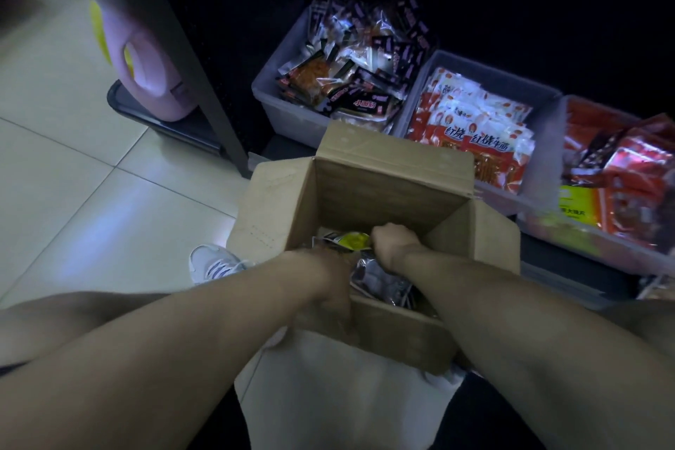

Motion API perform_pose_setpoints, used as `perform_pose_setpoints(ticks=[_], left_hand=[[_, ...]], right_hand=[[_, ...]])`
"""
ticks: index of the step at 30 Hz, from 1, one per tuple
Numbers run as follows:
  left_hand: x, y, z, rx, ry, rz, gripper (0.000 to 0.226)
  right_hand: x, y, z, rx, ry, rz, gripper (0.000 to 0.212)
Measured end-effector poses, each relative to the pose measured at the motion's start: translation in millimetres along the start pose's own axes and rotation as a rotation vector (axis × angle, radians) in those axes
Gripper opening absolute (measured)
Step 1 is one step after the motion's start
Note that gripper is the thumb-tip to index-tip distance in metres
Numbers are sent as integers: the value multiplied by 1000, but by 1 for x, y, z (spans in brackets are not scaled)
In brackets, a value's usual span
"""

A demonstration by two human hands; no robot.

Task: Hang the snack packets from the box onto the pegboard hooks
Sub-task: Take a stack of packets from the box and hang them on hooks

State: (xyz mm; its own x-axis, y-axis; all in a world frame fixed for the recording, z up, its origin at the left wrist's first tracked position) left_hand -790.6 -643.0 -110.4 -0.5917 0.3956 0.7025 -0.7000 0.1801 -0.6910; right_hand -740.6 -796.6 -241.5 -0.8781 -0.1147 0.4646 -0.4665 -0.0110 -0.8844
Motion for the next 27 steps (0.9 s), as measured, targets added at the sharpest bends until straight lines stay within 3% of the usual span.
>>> perform_pose_setpoints(ticks=[4,8,10,13,15,18,19,21,25,27], left_hand=[[16,-29,2,111,-19,23,139],[38,-71,-14,300,-76,277,143],[45,-86,-24,383,-47,427,146],[53,-105,-31,562,74,478,143],[56,-113,-30,808,168,453,122],[57,-113,-19,998,256,497,53],[55,-110,-15,1043,270,517,40],[50,-104,-11,1181,263,519,32],[43,-98,-11,1422,218,376,40],[37,-95,-11,1496,200,313,48]], right_hand=[[29,-53,2,-3,-79,80,36],[63,-129,14,-11,-231,153,56],[85,-171,25,-43,-287,165,55],[114,-220,51,-275,-309,197,51],[127,-233,67,-485,-332,149,45],[136,-233,81,-746,-336,99,32],[135,-231,83,-801,-323,91,28],[132,-227,86,-918,-285,73,32],[120,-222,91,-1104,-182,-7,52],[115,-218,89,-1207,-155,-24,34]])
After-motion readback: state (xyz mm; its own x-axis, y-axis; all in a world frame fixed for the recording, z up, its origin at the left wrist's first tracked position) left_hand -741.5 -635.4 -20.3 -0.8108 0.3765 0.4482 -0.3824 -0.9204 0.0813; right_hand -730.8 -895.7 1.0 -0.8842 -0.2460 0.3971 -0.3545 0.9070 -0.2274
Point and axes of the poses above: each hand's wrist, its own x-axis away from the middle knuckle, its own y-axis out of the palm, z = x × y, the point moved 1 cm from there along -x, towards the middle knuckle, and after that the axes turned 12 degrees about z, right-handed, at the moved point
